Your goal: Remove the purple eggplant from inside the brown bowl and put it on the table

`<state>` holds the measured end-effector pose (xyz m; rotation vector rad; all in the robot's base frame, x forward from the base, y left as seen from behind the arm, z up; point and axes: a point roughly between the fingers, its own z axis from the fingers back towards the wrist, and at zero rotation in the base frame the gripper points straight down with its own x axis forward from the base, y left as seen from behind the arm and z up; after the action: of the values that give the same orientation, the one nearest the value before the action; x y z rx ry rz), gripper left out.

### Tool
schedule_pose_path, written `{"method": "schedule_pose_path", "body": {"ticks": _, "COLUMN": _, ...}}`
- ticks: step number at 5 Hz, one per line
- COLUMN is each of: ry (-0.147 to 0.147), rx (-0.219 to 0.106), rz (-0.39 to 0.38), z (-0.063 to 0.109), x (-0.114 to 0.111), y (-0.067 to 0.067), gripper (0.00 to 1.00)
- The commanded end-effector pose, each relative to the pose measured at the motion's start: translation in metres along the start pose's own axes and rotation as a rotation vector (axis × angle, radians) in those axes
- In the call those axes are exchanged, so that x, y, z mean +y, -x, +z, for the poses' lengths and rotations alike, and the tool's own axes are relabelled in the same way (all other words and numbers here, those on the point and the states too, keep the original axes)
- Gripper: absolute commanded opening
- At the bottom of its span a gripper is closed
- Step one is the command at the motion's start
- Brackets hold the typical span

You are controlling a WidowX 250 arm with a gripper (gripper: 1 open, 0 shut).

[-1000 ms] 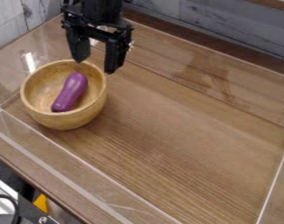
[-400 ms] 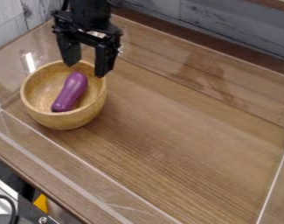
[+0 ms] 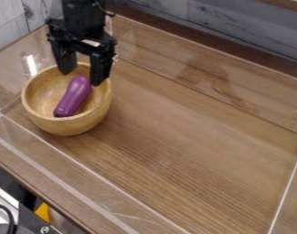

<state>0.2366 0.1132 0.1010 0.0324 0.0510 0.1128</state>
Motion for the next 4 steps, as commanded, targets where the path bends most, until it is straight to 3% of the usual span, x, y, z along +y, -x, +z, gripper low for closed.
{"method": "schedule_pose_path", "body": {"ticks": 1, "ry": -0.004, "rx": -0.049, "rz": -0.001, "z": 0.001, "x": 0.008, "y": -0.002, "gripper": 1.0}}
{"method": "schedule_pose_path", "body": {"ticks": 4, "ry": 0.003, "rx": -0.081, "rz": 0.013, "z": -0.023, "x": 0.022, "y": -0.006, "gripper": 1.0}}
